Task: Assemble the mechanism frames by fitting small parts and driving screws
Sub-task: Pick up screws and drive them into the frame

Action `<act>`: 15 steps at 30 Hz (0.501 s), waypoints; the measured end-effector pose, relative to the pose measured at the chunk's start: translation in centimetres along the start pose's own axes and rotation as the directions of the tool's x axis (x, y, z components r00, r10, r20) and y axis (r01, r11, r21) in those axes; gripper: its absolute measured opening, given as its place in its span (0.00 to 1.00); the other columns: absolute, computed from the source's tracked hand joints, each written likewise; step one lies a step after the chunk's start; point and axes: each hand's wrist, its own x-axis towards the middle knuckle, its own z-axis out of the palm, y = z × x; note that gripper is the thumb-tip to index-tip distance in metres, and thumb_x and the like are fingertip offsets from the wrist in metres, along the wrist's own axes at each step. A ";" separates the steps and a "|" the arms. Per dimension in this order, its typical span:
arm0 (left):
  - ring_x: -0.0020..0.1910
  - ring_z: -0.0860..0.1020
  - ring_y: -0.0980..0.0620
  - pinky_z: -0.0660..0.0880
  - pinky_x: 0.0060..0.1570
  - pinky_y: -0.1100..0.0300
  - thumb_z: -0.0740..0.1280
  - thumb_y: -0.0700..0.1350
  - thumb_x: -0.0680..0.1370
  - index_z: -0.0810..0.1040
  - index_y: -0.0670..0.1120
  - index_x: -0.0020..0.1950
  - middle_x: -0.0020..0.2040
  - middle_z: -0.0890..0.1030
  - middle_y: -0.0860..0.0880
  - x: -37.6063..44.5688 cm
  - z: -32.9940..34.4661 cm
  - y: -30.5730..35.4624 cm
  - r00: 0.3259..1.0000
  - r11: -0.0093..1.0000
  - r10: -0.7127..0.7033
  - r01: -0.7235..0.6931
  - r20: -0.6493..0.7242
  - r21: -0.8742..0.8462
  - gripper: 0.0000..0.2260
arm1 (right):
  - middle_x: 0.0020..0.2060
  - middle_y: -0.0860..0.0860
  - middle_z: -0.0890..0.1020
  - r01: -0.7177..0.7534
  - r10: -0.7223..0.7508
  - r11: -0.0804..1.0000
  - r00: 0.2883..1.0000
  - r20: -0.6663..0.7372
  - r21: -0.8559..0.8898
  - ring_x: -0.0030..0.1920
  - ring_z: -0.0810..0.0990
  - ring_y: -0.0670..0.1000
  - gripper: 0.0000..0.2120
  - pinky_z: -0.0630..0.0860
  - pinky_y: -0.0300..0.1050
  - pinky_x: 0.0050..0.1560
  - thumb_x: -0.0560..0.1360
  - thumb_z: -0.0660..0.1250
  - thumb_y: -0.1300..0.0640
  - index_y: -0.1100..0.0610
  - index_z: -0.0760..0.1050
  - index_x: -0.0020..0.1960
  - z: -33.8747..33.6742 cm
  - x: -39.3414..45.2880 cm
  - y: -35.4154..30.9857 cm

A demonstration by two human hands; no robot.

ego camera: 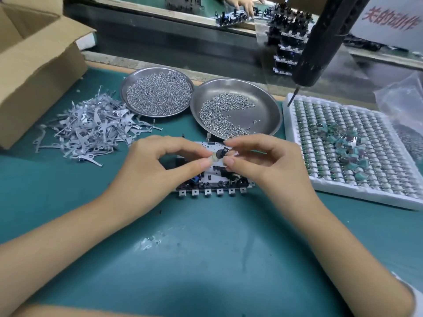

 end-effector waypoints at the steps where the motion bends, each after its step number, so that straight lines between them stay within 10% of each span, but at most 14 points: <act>1: 0.40 0.80 0.61 0.73 0.44 0.72 0.72 0.50 0.67 0.83 0.55 0.42 0.40 0.83 0.58 0.1 -0.1 0.0 1.000 0.999 0.014 -0.014 0.008 0.033 0.05 | 0.36 0.49 0.83 0.057 -0.056 0.995 0.998 0.011 -0.085 0.38 0.82 0.47 0.11 0.81 0.42 0.46 0.68 0.74 0.69 0.54 0.83 0.43 0.0 -0.1 0.0; 15: 0.43 0.72 0.67 0.64 0.54 0.66 0.70 0.52 0.68 0.77 0.64 0.42 0.34 0.77 0.63 0.0 -0.2 -0.1 0.992 0.945 0.106 -0.123 0.072 0.301 0.06 | 0.40 0.47 0.84 0.262 -0.198 0.861 0.962 0.188 -0.435 0.44 0.81 0.46 0.10 0.76 0.40 0.49 0.70 0.71 0.69 0.55 0.84 0.44 -0.8 -0.2 0.2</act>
